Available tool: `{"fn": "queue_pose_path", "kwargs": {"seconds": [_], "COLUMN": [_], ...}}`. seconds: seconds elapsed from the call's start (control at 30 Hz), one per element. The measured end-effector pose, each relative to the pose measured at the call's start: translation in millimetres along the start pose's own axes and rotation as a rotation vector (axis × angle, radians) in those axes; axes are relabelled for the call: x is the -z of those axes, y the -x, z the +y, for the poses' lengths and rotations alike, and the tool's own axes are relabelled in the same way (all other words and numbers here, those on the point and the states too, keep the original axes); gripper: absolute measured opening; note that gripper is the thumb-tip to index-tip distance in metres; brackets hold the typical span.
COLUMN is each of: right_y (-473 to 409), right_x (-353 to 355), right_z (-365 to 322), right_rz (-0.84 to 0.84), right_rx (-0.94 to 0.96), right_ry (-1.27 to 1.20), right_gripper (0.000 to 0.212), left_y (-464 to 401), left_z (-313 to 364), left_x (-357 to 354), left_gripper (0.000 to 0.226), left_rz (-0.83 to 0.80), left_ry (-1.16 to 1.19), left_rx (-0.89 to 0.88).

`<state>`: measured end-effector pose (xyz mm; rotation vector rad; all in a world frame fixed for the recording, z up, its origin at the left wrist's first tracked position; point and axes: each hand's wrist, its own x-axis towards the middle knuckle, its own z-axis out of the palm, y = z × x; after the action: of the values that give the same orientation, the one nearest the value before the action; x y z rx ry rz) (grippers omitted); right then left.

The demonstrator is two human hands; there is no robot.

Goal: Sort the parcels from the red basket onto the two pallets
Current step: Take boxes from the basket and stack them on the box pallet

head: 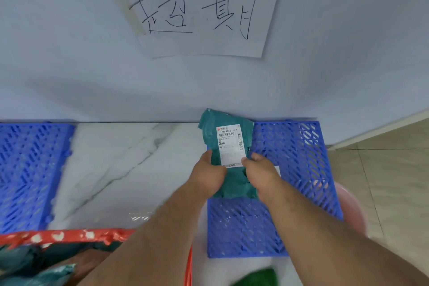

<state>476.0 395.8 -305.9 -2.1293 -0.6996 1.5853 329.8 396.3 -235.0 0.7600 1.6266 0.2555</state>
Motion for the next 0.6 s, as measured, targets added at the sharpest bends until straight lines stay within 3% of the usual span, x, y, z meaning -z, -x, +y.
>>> {"fn": "queue_pose_path", "kwargs": {"seconds": [0.13, 0.2, 0.37, 0.5, 0.6], "right_y": [43.8, 77.4, 199.0, 290.0, 351.5], "right_x": [9.0, 11.5, 0.9, -22.5, -52.1], "right_z": [-14.3, -22.2, -32.2, -21.2, -4.9], "right_rz": [0.018, 0.049, 0.005, -0.015, -0.068], "right_rx": [0.03, 0.064, 0.146, 0.193, 0.195], "right_ry": [-0.051, -0.072, -0.153, -0.158, -0.173], "right_gripper": [0.015, 0.026, 0.02, 0.041, 0.033], "left_y": [53.7, 87.6, 172.6, 243.6, 295.9], "left_z": [21.3, 25.2, 1.5, -39.2, -76.4], "left_x": [18.6, 29.8, 70.7, 127.6, 173.3], "left_gripper": [0.062, 0.062, 0.072, 0.07, 0.067], "left_rz": [-0.007, -0.014, -0.02, 0.042, 0.114], "left_ry": [0.04, 0.038, 0.068, 0.087, 0.124], "left_rx": [-0.043, -0.069, -0.099, -0.2, -0.234]}}
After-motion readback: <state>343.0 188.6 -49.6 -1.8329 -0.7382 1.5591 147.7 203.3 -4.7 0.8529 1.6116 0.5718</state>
